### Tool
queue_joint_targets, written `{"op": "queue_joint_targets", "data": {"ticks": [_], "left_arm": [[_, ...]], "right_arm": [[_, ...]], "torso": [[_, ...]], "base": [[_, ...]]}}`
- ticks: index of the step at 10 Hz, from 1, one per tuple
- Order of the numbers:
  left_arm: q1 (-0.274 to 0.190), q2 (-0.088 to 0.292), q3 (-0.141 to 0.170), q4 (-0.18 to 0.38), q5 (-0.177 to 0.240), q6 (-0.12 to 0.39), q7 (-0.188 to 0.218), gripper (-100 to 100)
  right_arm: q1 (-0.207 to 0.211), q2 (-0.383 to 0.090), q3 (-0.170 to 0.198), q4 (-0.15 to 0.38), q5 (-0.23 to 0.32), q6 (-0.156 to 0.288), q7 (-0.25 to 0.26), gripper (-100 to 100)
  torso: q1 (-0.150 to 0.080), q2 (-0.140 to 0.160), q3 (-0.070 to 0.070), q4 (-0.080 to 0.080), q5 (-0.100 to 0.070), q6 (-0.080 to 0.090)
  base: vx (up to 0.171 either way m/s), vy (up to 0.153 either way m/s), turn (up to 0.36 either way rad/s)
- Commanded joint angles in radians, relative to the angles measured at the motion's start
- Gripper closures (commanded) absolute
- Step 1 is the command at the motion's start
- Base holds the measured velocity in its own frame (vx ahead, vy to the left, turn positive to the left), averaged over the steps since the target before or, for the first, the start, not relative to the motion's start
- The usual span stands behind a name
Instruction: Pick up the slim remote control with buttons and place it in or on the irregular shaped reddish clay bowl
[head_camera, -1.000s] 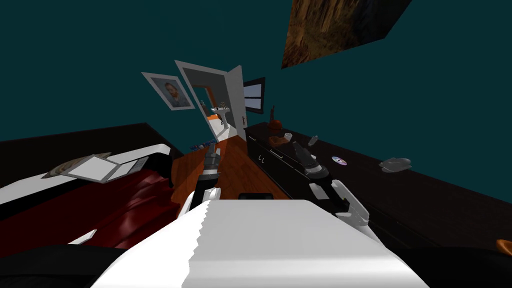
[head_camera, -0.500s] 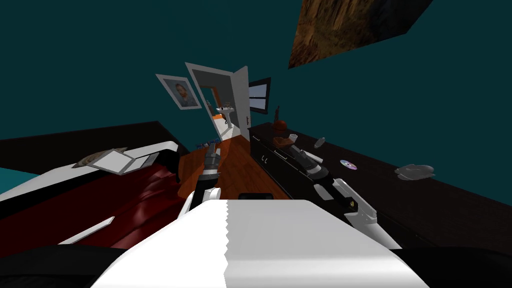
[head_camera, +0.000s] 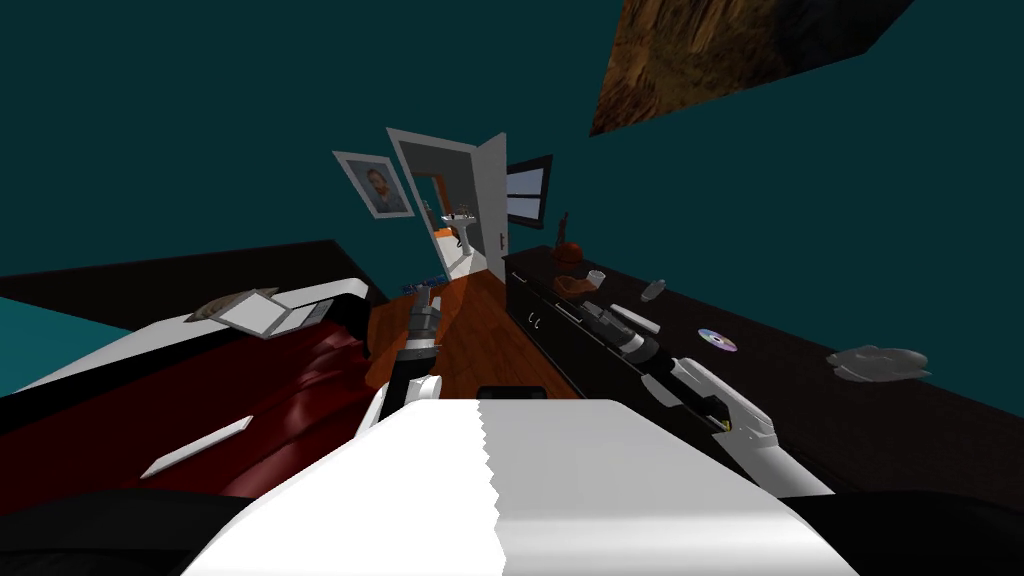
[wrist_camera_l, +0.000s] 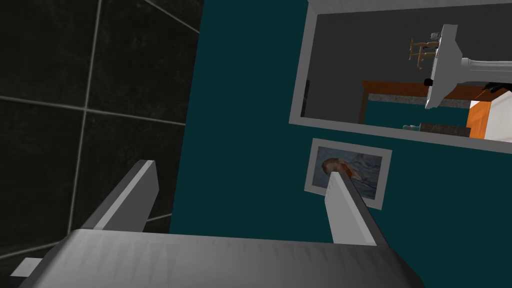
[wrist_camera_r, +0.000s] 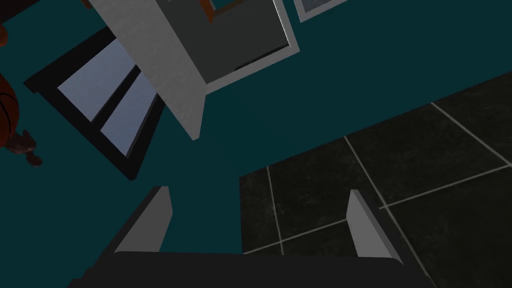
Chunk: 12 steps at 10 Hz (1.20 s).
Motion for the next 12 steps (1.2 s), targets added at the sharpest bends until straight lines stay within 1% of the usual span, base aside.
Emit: {"op": "queue_joint_targets", "data": {"ticks": [1, 2, 3, 4, 5, 6, 7, 8, 9, 10, 11, 12], "left_arm": [[0.000, 0.000, 0.000, 0.000, 0.000, 0.000, 0.000, 0], [0.000, 0.000, 0.000, 0.000, 0.000, 0.000, 0.000, 0], [0.000, 0.000, 0.000, 0.000, 0.000, 0.000, 0.000, 0], [0.000, 0.000, 0.000, 0.000, 0.000, 0.000, 0.000, 0], [0.000, 0.000, 0.000, 0.000, 0.000, 0.000, 0.000, 0], [0.000, 0.000, 0.000, 0.000, 0.000, 0.000, 0.000, 0], [0.000, 0.000, 0.000, 0.000, 0.000, 0.000, 0.000, 0], [0.000, 0.000, 0.000, 0.000, 0.000, 0.000, 0.000, 0], [0.000, 0.000, 0.000, 0.000, 0.000, 0.000, 0.000, 0], [0.000, 0.000, 0.000, 0.000, 0.000, 0.000, 0.000, 0], [0.000, 0.000, 0.000, 0.000, 0.000, 0.000, 0.000, 0], [0.000, 0.000, 0.000, 0.000, 0.000, 0.000, 0.000, 0]], "right_arm": [[0.010, -0.050, -0.001, 0.006, 0.006, 0.007, -0.005, -100], [0.023, -0.081, 0.007, 0.047, 0.020, 0.002, -0.007, -100], [0.023, -0.116, 0.007, 0.047, 0.020, 0.002, -0.007, -100], [0.038, -0.149, 0.017, 0.089, 0.034, -0.002, -0.009, -100], [0.038, -0.180, 0.017, 0.089, 0.034, -0.002, -0.009, -100], [0.054, -0.213, 0.029, 0.130, 0.048, -0.006, -0.012, -100], [0.054, -0.245, 0.029, 0.131, 0.048, -0.006, -0.012, -100], [0.072, -0.277, 0.042, 0.173, 0.062, -0.011, -0.015, -100], [0.072, -0.307, 0.042, 0.173, 0.062, -0.011, -0.015, -100], [0.091, -0.340, 0.058, 0.209, 0.075, -0.014, -0.019, -100], [0.091, -0.368, 0.058, 0.214, 0.075, -0.014, -0.019, -100], [0.091, -0.381, 0.058, 0.214, 0.075, -0.014, -0.019, -100]], "torso": [[0.000, 0.000, 0.000, 0.000, 0.000, 0.000], [0.000, 0.000, 0.000, 0.000, 0.000, 0.000], [0.000, 0.000, 0.000, 0.000, 0.000, 0.000], [-0.001, 0.000, 0.000, 0.000, 0.000, 0.000], [0.000, 0.000, 0.000, 0.000, 0.000, 0.000], [-0.001, 0.000, 0.000, 0.000, 0.000, 0.000], [-0.001, 0.000, 0.000, 0.000, 0.000, 0.000], [-0.001, 0.000, 0.000, 0.000, 0.000, 0.001], [-0.001, -0.001, 0.000, 0.000, 0.000, 0.000], [-0.001, 0.000, 0.000, 0.000, 0.000, 0.000], [-0.001, -0.001, -0.001, 0.000, 0.000, 0.000], [-0.001, -0.001, 0.000, 0.000, 0.000, 0.001]], "base": [[0.019, 0.022, 0.082], [0.024, 0.023, 0.139], [0.018, 0.012, 0.046], [0.025, 0.017, 0.084], [0.022, 0.011, 0.062], [0.025, 0.011, 0.132], [0.025, 0.010, 0.049], [0.037, 0.014, 0.076], [0.030, 0.006, 0.055], [0.044, 0.000, 0.088], [0.038, -0.001, 0.049], [0.013, -0.001, -0.005]]}}
